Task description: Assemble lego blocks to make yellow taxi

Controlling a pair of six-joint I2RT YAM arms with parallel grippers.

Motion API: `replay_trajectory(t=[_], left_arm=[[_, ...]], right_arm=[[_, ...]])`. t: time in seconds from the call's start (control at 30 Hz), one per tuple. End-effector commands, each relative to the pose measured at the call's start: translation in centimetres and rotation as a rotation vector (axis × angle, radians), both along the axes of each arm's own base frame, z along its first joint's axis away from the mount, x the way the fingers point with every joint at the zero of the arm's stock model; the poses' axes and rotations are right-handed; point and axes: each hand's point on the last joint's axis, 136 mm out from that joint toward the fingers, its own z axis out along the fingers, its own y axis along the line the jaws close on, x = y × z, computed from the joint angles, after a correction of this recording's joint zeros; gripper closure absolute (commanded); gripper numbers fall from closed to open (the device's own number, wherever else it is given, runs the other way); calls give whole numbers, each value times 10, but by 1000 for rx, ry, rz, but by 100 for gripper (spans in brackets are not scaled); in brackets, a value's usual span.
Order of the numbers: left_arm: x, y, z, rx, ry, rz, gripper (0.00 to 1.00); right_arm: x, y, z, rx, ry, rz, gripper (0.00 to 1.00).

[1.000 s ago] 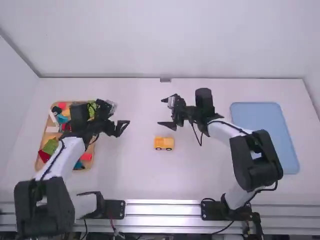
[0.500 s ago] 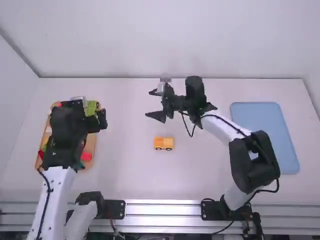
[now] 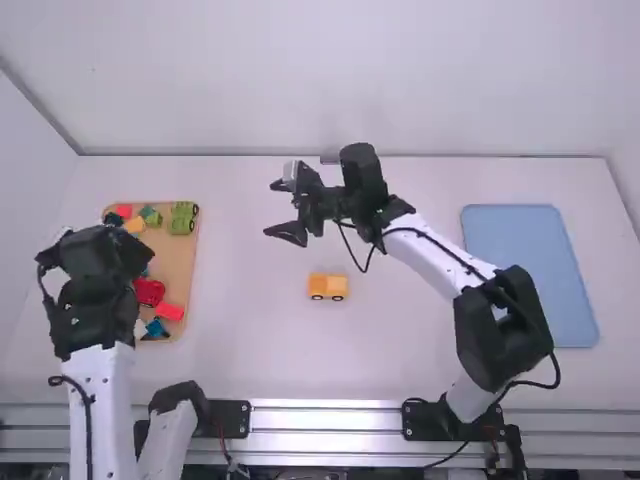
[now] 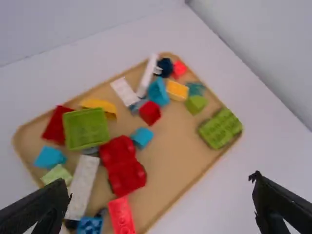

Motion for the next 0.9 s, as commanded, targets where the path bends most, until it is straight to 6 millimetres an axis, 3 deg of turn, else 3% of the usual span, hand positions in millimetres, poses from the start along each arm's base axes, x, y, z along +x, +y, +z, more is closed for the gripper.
replay_trajectory(t=[0.0, 0.1, 0.43, 0.8, 0.87], left_arm=[[-11, 21, 18, 7, -9, 108, 1], [-18, 38, 19, -13, 24, 173, 1], [-4, 96, 3, -224, 46, 211, 1], [73, 113, 6, -292, 157, -12, 1], [102, 112, 1, -297, 226, -92, 1]], right_arm=[[0, 5, 20, 14, -88, -3, 2], [0, 5, 20, 14, -85, 1, 2], [0, 4, 21, 17, -84, 1, 2], [3, 4, 20, 12, -87, -15, 2], [8, 4, 19, 4, -75, -47, 2]])
